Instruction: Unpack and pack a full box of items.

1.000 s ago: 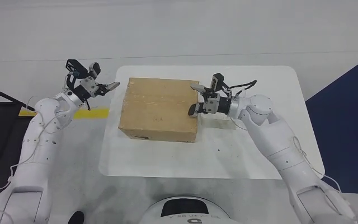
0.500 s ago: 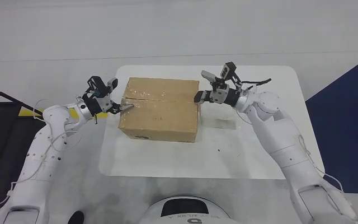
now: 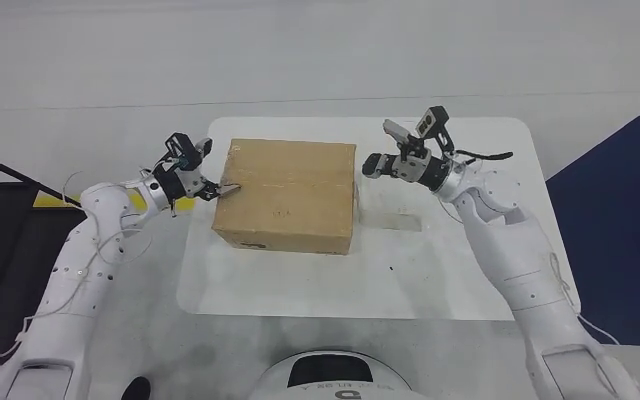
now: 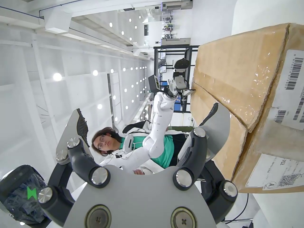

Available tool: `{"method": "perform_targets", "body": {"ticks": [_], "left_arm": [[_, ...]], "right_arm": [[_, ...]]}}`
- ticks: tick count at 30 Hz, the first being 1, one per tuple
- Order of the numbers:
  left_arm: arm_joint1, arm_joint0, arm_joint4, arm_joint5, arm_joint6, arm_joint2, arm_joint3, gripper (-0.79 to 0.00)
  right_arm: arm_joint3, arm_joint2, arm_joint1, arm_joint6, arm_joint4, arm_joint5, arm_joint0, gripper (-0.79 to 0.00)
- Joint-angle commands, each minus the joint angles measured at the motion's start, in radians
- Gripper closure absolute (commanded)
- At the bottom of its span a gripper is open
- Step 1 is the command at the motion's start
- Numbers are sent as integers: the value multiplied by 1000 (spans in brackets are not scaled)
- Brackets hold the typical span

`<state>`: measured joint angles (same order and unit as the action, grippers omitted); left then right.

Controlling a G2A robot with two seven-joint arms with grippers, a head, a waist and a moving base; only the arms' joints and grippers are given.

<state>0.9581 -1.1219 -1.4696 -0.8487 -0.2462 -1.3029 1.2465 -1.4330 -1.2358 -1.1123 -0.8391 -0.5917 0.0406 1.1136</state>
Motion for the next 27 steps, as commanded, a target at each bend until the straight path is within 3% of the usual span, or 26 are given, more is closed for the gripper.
{"method": "perform_targets", "body": {"ticks": [1,3,6,15,18,21,27], "left_arm": [[2,5,7,3,6,7,2,-785],[3,7,13,8,12,11,1,-785],[6,8,18,14,24,21,1,-785],[6,8,19,15,28,23,1,-785],[6,8,19,15,28,23,1,-785],[6,8,19,15,28,23,1,-785],[6,8,19,15,28,23,1,-785]], "right_arm": [[-63,-20,18,108,324,13,37,-785],[-171,-34,34,180,553,-23,105,-785],[-295,-86,52,262,730,-58,216,-785],[-313,-95,56,279,789,-79,233,-785],[-381,-4,66,261,1204,-148,229,-785],[-427,59,78,171,1515,-144,245,-785],[-479,84,85,114,1769,-206,294,-785]]}}
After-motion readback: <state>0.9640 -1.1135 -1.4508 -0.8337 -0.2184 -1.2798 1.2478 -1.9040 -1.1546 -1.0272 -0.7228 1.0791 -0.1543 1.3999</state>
